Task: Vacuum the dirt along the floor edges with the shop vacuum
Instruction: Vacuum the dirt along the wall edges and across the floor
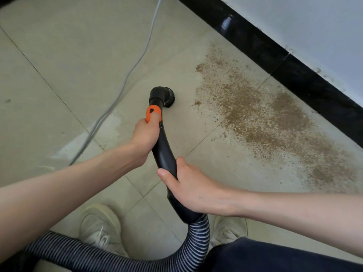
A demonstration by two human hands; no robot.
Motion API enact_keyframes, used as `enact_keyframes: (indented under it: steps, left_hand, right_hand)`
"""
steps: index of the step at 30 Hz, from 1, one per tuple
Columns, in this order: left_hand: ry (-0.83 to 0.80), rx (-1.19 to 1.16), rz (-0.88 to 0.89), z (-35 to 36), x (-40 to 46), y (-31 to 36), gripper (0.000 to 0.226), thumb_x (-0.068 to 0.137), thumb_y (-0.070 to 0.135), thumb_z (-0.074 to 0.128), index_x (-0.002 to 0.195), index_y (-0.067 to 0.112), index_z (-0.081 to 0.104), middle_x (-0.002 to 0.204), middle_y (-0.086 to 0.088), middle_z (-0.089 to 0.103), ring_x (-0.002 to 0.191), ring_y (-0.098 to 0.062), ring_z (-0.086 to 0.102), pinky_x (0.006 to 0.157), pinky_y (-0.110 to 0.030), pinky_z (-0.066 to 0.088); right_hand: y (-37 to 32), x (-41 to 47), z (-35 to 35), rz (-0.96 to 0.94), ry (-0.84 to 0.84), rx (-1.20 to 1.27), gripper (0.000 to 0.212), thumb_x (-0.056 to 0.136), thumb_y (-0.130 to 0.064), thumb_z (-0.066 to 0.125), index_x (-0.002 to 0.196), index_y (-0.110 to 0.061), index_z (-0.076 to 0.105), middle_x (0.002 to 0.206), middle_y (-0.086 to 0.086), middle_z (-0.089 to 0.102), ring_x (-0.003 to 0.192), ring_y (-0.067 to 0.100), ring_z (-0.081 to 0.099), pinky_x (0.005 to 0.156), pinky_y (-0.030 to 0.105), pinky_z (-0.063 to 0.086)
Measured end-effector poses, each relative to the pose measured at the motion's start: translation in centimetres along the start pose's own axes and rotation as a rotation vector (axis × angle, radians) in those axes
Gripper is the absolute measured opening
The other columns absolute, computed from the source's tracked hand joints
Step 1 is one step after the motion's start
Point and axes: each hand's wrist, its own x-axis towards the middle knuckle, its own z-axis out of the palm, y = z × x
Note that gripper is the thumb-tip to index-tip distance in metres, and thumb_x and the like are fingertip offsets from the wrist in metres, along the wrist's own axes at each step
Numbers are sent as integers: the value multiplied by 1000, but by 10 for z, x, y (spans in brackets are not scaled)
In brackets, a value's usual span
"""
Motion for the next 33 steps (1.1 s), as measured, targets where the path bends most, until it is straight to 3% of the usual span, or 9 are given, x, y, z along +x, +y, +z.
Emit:
enact_keyframes:
  steps: [5, 10, 14, 18, 28, 33]
  left_hand:
    - [-72, 59, 35, 26, -9, 6, 38, 94, 45, 39, 77, 13, 50, 85, -9, 53, 77, -23, 50, 75, -33, 42]
    - [-99, 93, 79, 48, -16, 7, 37, 96, 43, 37, 75, 13, 47, 74, -4, 45, 69, -20, 44, 65, -30, 36]
    - [-88, 126, 70, 53, -14, 9, 39, 95, 45, 37, 73, 15, 46, 71, -2, 45, 70, -21, 45, 70, -31, 36]
    - [-86, 115, 82, 59, 1, 27, 39, 94, 45, 38, 71, 15, 46, 71, -2, 45, 73, -23, 45, 70, -32, 36]
    - [-41, 65, 117, 72, 50, 65, 39, 95, 47, 38, 74, 15, 47, 75, -2, 49, 79, -24, 50, 73, -31, 41]
    - [-39, 60, 138, 62, 76, 64, 42, 95, 50, 37, 89, 11, 52, 85, -4, 54, 83, -24, 53, 81, -35, 45]
  right_hand:
    - [16, -13, -3, 54, 50, 71, 39, 98, -53, 34, 100, -13, 36, 80, 1, 51, 73, 21, 52, 55, 30, 35]
    - [27, -23, -5, 90, 87, 105, 40, 98, -54, 33, 102, -14, 38, 89, 6, 60, 78, 23, 61, 65, 34, 46]
    - [29, -25, -10, 101, 105, 78, 38, 98, -54, 33, 95, -16, 35, 76, 0, 52, 64, 16, 51, 52, 27, 36]
    - [27, -9, -26, 89, 157, 29, 40, 98, -54, 33, 95, -14, 35, 74, -1, 45, 61, 12, 43, 49, 25, 28]
    - [23, 42, -66, 41, 229, 34, 39, 99, -50, 37, 100, -11, 39, 75, 0, 49, 62, 14, 50, 48, 27, 34]
    - [19, 61, -71, 22, 210, -41, 38, 99, -50, 38, 100, -12, 36, 75, 0, 45, 68, 23, 50, 51, 32, 32]
